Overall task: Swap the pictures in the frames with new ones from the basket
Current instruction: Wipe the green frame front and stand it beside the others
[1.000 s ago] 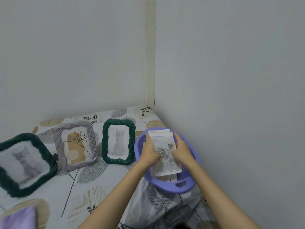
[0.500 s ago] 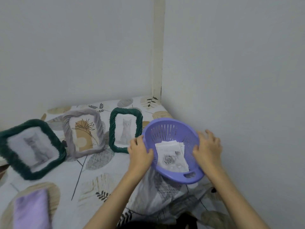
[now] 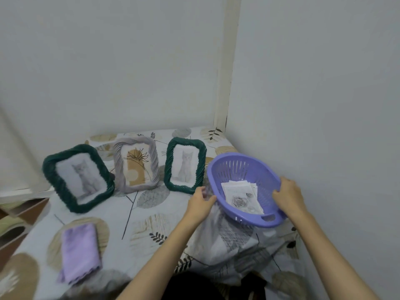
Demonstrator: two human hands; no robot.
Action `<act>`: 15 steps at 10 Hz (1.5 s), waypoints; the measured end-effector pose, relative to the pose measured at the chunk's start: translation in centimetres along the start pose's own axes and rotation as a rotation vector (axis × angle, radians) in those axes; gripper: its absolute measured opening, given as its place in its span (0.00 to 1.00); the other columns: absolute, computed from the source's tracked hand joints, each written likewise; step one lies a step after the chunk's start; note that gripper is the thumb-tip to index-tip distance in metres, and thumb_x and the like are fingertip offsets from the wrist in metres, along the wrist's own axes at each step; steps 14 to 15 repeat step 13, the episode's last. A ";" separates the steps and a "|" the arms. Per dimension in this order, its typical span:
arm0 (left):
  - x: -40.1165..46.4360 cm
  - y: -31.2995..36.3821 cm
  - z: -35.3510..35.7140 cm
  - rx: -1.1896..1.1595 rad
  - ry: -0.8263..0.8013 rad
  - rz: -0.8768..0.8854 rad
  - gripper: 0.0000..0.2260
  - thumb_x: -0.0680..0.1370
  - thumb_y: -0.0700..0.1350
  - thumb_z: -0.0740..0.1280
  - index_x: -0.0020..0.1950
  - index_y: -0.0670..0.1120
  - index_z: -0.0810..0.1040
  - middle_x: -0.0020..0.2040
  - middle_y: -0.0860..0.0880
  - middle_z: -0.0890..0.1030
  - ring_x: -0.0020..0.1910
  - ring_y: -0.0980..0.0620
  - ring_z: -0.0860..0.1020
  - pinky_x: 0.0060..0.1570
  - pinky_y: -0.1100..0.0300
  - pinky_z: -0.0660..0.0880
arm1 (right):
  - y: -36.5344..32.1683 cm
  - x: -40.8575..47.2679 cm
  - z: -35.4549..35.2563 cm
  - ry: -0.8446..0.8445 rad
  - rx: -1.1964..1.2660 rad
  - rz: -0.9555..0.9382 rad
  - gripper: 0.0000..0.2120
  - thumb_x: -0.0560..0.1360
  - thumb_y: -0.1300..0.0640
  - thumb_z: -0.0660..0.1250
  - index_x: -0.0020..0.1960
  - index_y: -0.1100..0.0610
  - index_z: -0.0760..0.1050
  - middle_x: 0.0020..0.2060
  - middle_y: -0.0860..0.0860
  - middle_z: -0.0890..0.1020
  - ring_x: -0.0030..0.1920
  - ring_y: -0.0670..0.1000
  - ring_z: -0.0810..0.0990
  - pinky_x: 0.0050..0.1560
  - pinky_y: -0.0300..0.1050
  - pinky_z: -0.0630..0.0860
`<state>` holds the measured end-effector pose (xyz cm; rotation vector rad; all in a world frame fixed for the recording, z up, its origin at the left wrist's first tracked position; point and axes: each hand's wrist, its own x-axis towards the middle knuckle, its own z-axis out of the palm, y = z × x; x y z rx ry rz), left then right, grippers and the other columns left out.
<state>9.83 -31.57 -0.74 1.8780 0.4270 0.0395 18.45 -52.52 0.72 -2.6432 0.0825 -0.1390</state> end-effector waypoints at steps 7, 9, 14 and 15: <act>-8.4 -16.5 -24.4 0.272 0.698 -0.159 0.10 0.73 0.36 0.67 0.54 0.41 0.81 0.55 0.40 0.80 0.53 0.44 0.77 0.52 0.58 0.69 | -24.5 -23.4 19.7 -0.741 0.620 -0.386 0.17 0.71 0.65 0.65 0.59 0.61 0.75 0.45 0.55 0.80 0.44 0.54 0.78 0.48 0.42 0.74; -7.4 -18.0 -25.8 0.708 0.422 -0.187 0.17 0.76 0.51 0.65 0.64 0.49 0.75 0.70 0.45 0.68 0.65 0.43 0.68 0.65 0.51 0.64 | -25.2 -24.5 20.7 -0.732 0.587 -0.418 0.12 0.69 0.66 0.64 0.51 0.65 0.77 0.43 0.60 0.82 0.39 0.54 0.76 0.41 0.40 0.73; -7.5 -19.7 -22.1 0.858 0.482 -0.061 0.42 0.67 0.67 0.32 0.76 0.49 0.54 0.77 0.48 0.53 0.76 0.47 0.48 0.73 0.49 0.46 | -22.2 -23.2 20.4 -0.659 0.533 -0.595 0.19 0.73 0.62 0.62 0.63 0.52 0.74 0.52 0.50 0.77 0.46 0.44 0.75 0.55 0.37 0.73; -7.5 -19.7 -22.1 0.858 0.482 -0.061 0.42 0.67 0.67 0.32 0.76 0.49 0.54 0.77 0.48 0.53 0.76 0.47 0.48 0.73 0.49 0.46 | -22.2 -23.2 20.4 -0.659 0.533 -0.595 0.19 0.73 0.62 0.62 0.63 0.52 0.74 0.52 0.50 0.77 0.46 0.44 0.75 0.55 0.37 0.73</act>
